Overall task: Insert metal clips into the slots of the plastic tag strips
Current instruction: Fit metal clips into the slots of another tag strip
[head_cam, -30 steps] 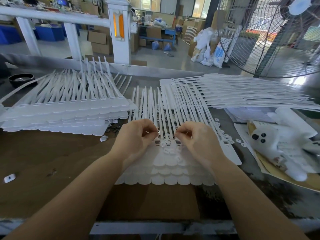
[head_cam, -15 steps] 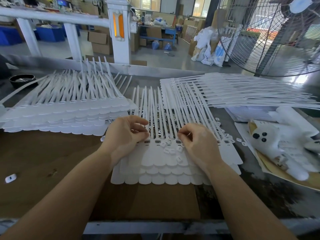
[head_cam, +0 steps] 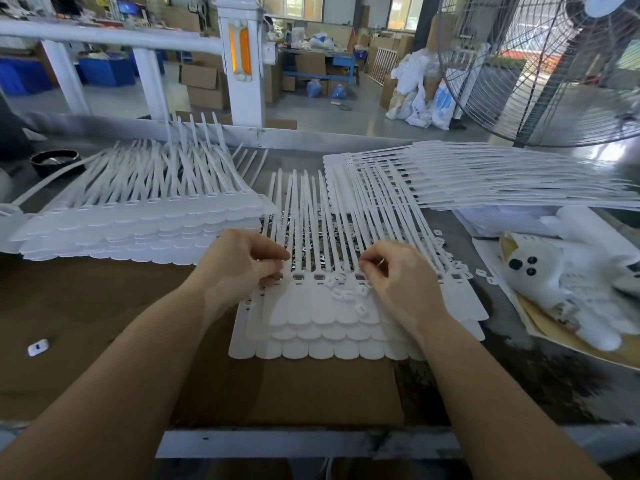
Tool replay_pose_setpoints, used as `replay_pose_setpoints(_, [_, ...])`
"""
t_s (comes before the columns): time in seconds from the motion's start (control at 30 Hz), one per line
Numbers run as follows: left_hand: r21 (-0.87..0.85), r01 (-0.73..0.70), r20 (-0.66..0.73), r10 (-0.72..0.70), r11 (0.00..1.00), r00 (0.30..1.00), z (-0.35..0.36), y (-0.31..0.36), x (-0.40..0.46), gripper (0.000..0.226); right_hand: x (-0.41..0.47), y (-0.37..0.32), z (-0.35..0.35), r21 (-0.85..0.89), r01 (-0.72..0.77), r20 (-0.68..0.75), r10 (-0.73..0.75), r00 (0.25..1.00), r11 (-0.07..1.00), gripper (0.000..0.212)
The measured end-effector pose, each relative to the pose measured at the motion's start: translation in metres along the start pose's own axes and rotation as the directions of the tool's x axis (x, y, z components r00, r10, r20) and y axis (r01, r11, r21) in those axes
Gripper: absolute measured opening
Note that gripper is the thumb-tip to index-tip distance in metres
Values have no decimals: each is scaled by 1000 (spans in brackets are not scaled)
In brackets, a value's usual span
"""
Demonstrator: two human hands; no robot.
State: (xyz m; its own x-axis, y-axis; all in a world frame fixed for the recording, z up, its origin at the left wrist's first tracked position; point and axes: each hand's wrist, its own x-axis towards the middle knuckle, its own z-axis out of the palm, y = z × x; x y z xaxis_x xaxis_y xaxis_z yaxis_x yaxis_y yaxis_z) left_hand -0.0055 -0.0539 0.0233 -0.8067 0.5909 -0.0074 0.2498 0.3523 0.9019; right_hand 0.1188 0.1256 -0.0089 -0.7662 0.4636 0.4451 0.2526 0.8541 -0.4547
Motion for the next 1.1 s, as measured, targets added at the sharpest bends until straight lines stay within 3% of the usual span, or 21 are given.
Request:
replay_pose_setpoints(0.23, [241,-73,57,61,968,997,-3,-2,1,12,0,1,1,0,1,-7,-1,1000,1000,5])
replay_pose_setpoints(0.47, [292,-75,118,42,954,992,-10,0,7,11,0,2,2,-11,12,-5,-12,1000,1000,5])
replay_pose_setpoints(0.93, [454,-209,202,128,866,971,-13,5,18,13,1,1,2,-17,7,-4,-7,1000,1000,5])
replay_pose_setpoints(1.1, [451,-267,229,179,852,957,-15,5,19,25,0,2,2,-11,9,-11,-9,1000,1000,5])
